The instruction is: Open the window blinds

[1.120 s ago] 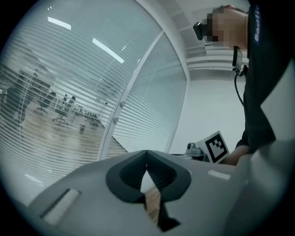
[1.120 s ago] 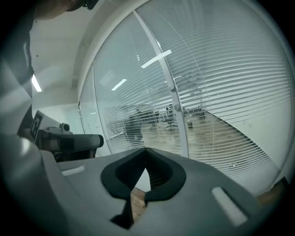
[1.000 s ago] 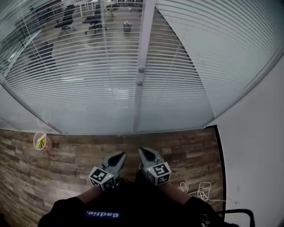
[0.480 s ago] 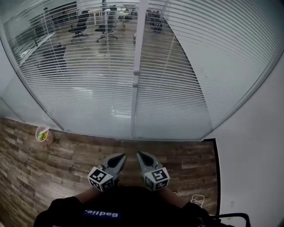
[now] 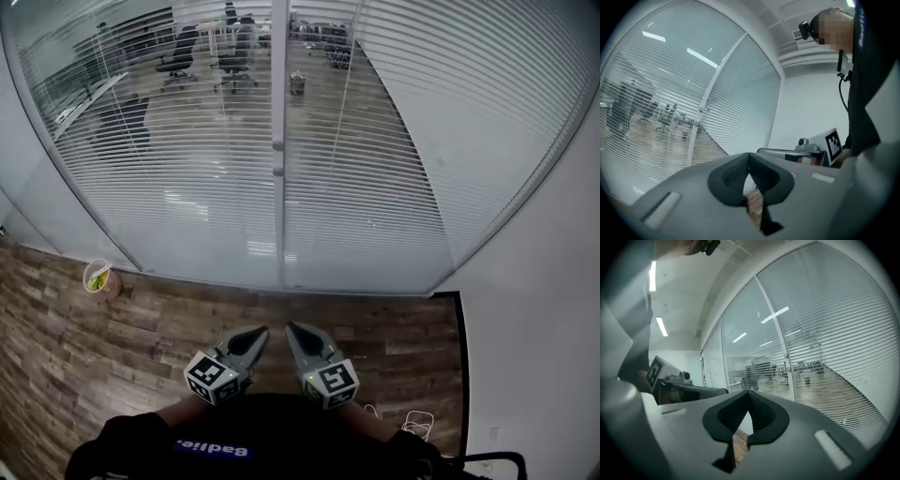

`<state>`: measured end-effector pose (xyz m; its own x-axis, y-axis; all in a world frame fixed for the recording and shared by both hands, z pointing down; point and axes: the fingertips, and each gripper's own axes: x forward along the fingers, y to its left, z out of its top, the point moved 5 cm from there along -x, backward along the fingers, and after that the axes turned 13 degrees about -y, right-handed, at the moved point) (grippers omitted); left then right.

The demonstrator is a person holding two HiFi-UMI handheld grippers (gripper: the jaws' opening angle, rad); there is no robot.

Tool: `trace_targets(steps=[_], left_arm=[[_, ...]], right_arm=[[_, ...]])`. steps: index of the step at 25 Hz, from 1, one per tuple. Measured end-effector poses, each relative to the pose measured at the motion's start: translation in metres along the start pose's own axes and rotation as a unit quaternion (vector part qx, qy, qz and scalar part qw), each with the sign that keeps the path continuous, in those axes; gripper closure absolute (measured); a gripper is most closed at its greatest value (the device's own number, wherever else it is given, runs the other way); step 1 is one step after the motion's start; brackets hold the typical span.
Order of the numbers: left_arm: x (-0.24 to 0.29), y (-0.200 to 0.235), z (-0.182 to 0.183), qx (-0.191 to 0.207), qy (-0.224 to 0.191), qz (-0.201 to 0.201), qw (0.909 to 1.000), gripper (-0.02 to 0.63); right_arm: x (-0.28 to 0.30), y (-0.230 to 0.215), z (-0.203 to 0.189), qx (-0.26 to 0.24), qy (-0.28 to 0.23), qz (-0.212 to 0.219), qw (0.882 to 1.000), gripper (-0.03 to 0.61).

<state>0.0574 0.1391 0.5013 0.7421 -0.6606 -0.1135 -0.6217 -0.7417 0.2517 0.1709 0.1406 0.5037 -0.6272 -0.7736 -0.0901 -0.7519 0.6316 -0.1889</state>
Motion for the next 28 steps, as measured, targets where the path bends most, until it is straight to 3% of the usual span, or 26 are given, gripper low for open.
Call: trace_targets(steps=[11, 28], left_arm=[[-0.008, 0.0, 0.01, 0.009, -0.006, -0.068, 0.9976, 0.614], [-0.016, 0.01, 0.009, 0.008, -0.003, -0.076, 0.9971, 0.614]], right_arm=[[0.005, 0.019, 0.009, -0.039, -0.003, -0.027, 0.999, 0.577], [0.014, 0.025, 0.001, -0.033, 0.0, -0.038, 0.999, 0.577]])
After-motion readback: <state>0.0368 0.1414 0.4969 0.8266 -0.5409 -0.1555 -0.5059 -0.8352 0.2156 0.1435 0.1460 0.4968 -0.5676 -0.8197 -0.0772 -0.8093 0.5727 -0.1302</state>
